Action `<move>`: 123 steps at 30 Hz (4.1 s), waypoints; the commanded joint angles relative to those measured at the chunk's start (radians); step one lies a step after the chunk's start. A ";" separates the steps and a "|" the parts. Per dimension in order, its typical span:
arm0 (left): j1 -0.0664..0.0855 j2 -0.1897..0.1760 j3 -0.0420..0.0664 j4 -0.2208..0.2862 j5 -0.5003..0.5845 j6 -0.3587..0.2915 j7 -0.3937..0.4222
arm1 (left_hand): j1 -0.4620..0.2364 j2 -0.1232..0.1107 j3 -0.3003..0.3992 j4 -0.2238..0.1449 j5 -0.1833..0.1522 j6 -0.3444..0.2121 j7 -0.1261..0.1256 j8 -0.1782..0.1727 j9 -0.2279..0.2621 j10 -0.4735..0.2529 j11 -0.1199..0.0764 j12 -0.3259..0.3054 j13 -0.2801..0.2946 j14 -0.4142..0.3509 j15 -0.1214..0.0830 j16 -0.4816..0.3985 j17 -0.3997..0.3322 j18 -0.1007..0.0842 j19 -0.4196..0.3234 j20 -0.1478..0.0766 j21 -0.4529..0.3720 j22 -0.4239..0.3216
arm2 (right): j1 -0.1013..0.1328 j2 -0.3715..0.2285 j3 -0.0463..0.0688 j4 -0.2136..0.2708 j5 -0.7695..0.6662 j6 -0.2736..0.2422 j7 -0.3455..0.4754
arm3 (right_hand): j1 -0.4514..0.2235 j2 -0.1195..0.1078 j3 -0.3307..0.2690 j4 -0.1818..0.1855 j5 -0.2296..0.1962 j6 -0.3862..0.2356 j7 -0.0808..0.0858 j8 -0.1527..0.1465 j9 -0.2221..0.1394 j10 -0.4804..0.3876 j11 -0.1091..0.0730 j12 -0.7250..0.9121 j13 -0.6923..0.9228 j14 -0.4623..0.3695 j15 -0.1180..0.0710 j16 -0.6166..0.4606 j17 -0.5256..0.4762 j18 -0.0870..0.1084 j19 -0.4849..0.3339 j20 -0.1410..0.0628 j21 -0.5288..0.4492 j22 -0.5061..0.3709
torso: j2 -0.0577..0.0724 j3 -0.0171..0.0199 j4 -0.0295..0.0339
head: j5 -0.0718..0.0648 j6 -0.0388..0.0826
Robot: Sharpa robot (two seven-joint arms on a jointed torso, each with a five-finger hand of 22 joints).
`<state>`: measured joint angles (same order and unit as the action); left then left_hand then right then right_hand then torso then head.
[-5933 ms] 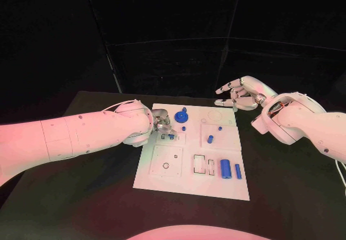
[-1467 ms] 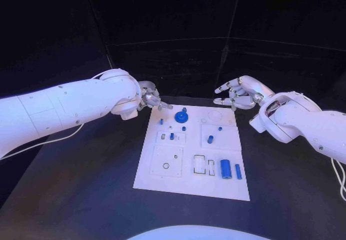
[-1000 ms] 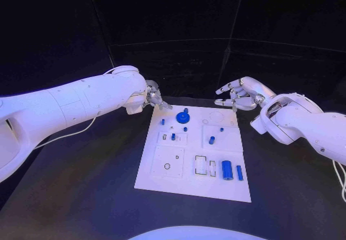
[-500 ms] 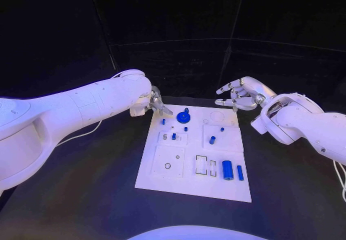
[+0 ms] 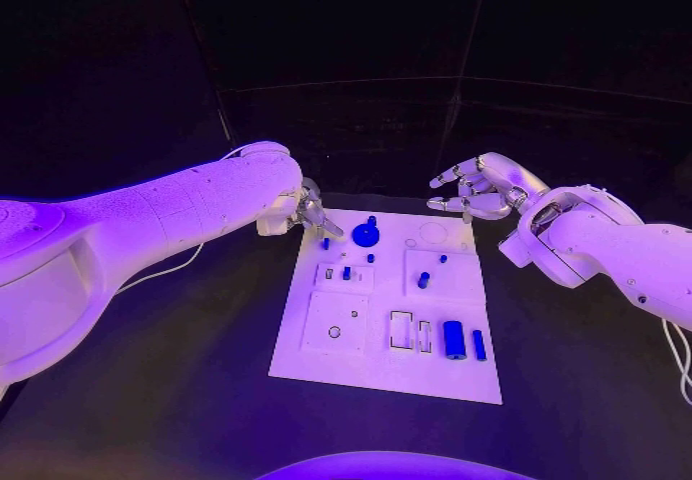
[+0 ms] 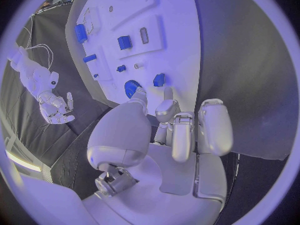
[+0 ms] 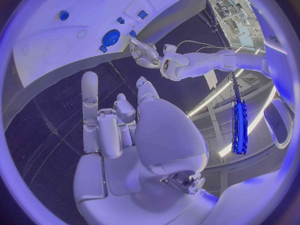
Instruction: Assemble the parts on the task board
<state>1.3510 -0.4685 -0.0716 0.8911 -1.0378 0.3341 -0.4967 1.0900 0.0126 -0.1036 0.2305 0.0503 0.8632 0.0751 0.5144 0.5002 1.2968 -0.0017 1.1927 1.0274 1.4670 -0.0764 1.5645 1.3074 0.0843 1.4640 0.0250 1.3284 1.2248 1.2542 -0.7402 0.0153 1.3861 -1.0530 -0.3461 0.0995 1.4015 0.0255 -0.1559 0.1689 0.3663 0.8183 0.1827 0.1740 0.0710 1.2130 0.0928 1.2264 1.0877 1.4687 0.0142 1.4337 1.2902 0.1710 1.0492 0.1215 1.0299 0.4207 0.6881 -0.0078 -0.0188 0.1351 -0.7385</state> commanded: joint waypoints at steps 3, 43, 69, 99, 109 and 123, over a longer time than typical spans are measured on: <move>0.000 -0.001 0.000 0.006 -0.008 0.052 0.014 | 0.011 0.018 -0.008 -0.001 -0.004 0.013 0.000 -0.002 -0.003 0.001 0.000 -0.002 0.002 0.104 0.007 0.006 0.263 -0.016 0.016 0.008 0.000 0.002 | 0.002 0.001 0.001 -0.001 0.006 0.008 0.012 | -0.001 0.007 -0.006 0.001 0.003 -0.008 -0.002 0.006 0.000 -0.004 -0.001 0.002 -0.001 0.033 -0.001 -0.002 0.000 0.014 0.006 -0.003 -0.006 -0.001 | 0.000 0.0002 0.0007 | 0.003 0.000; -0.005 0.006 0.000 -0.002 -0.008 0.071 0.016 | 0.234 0.151 0.122 -0.151 -0.002 0.038 -0.016 -0.014 -0.034 -0.002 -0.016 -0.009 -0.002 0.104 -0.005 0.006 0.263 -0.015 0.014 0.000 -0.002 0.006 | 0.002 0.001 0.001 0.000 0.006 0.006 0.008 | 0.006 0.012 -0.004 0.001 0.008 -0.009 -0.002 0.008 0.000 -0.004 -0.001 0.004 0.000 0.032 -0.002 -0.003 -0.001 0.014 0.006 -0.003 -0.006 -0.002 | 0.000 0.0002 -0.0005 | 0.002 -0.004; -0.006 -0.186 -0.001 0.259 0.143 -0.094 0.029 | 0.058 0.048 0.651 -0.321 -0.003 0.011 -0.014 0.064 0.021 0.007 -0.015 -0.028 -0.018 0.104 -0.007 0.006 0.263 -0.013 0.012 -0.003 -0.021 -0.005 | 0.002 -0.008 0.001 -0.002 0.006 0.008 0.003 | 0.009 0.014 -0.004 0.000 0.009 -0.009 -0.002 0.009 0.000 -0.003 -0.001 0.005 0.001 0.033 -0.002 -0.002 0.000 0.014 0.006 -0.003 -0.007 -0.002 | -0.003 0.0012 0.0090 | 0.003 -0.010; -0.097 -0.303 -0.036 0.534 -0.076 -0.415 0.014 | 0.020 0.017 0.738 -0.339 -0.002 0.014 -0.019 0.093 0.037 0.018 -0.020 -0.022 -0.014 0.104 -0.009 0.006 0.263 -0.014 0.016 -0.005 -0.017 0.004 | 0.002 -0.004 0.001 -0.009 0.011 0.009 0.008 | 0.009 0.015 -0.004 0.001 0.009 -0.009 -0.002 0.010 0.000 -0.002 -0.001 0.006 0.002 0.033 -0.002 -0.001 0.003 0.014 0.006 -0.003 -0.007 -0.002 | -0.001 0.0006 0.0081 | 0.016 -0.022; -0.102 -0.300 -0.036 0.556 -0.106 -0.399 -0.001 | 0.015 0.014 0.747 -0.340 -0.002 0.015 -0.019 0.097 0.040 0.024 -0.020 -0.016 -0.006 0.104 -0.010 0.006 0.263 -0.015 0.018 -0.005 -0.012 0.010 | 0.002 -0.004 0.000 -0.009 0.011 0.009 0.009 | 0.009 0.015 -0.004 0.001 0.009 -0.009 -0.002 0.010 0.000 -0.002 -0.001 0.006 0.002 0.033 -0.002 -0.001 0.003 0.014 0.006 -0.003 -0.007 -0.002 | -0.002 0.0010 0.0086 | 0.015 -0.025; -0.104 -0.310 -0.036 0.571 -0.136 -0.342 -0.011 | 0.009 0.006 0.775 -0.347 -0.001 0.016 -0.022 0.111 0.048 0.025 -0.022 -0.016 -0.005 0.104 -0.012 0.006 0.263 -0.015 0.019 -0.007 -0.012 0.011 | 0.001 -0.005 0.000 -0.010 0.011 0.008 0.008 | 0.009 0.015 -0.004 0.001 0.009 -0.009 -0.002 0.010 0.000 -0.002 -0.001 0.006 0.002 0.033 -0.002 -0.001 0.003 0.014 0.006 -0.003 -0.007 -0.002 | -0.003 0.0009 0.0104 | 0.018 -0.028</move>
<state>1.2487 -0.7770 -0.1054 1.4623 -1.1424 -0.0466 -0.4931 1.1002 0.0135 0.5576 -0.0055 0.0453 0.8782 0.0600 0.6239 0.5476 1.3186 -0.0231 1.1728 1.0226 1.4670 -0.0837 1.5645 1.3074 0.0843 1.4640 0.0250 1.3134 1.2354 1.2539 -0.7454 0.0150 1.3767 -1.0459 -0.3411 0.0993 1.4093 0.0333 -0.1559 0.1689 0.3698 0.8155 0.1799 0.1791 0.0710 1.2130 0.0928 1.2264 1.0882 1.4687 0.0142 1.4338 1.2917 0.1710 1.0492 0.1215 1.0299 0.4202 0.6860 -0.0066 -0.0088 0.1513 -0.7662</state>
